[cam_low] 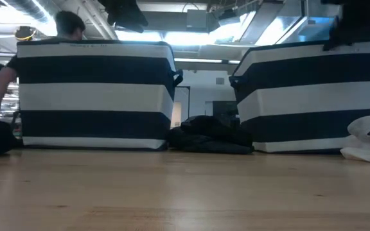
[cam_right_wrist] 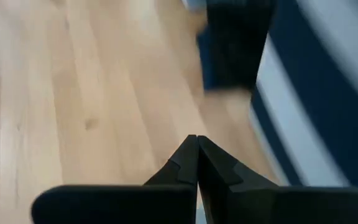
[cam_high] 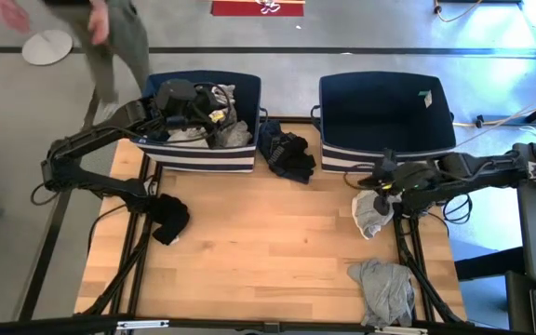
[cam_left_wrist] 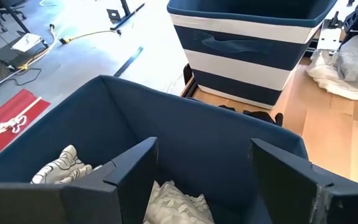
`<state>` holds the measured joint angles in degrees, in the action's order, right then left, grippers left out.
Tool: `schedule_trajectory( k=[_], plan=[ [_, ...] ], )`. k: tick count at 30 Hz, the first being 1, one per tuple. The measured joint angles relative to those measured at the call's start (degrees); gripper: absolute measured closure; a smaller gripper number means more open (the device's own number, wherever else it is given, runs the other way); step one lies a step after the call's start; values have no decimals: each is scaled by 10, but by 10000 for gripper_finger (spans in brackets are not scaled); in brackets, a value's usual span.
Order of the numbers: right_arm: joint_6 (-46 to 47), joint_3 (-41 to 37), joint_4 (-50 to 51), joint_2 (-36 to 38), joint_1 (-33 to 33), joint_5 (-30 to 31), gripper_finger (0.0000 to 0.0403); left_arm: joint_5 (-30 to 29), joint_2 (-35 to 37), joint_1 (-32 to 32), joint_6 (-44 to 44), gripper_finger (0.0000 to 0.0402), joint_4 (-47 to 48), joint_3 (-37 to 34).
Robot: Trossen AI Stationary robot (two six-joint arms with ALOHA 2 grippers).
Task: Sort clothes
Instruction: Put the gray shorts into the left blue bin
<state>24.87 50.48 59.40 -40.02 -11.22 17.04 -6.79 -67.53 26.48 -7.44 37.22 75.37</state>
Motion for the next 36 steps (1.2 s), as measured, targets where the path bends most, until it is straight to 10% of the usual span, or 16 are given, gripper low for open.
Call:
schedule_trajectory(
  k=[11, 26, 36],
  plan=[
    [123, 0, 133, -88, 0, -62, 383, 0, 0, 0, 0, 160, 12, 0],
    [38, 0, 196, -258, 0, -127, 110, 0, 0, 0, -6, 160, 12, 0],
    [-2, -56, 148, -345, 0, -132, 77, 0, 0, 0, -7, 160, 13, 0]
  ],
)
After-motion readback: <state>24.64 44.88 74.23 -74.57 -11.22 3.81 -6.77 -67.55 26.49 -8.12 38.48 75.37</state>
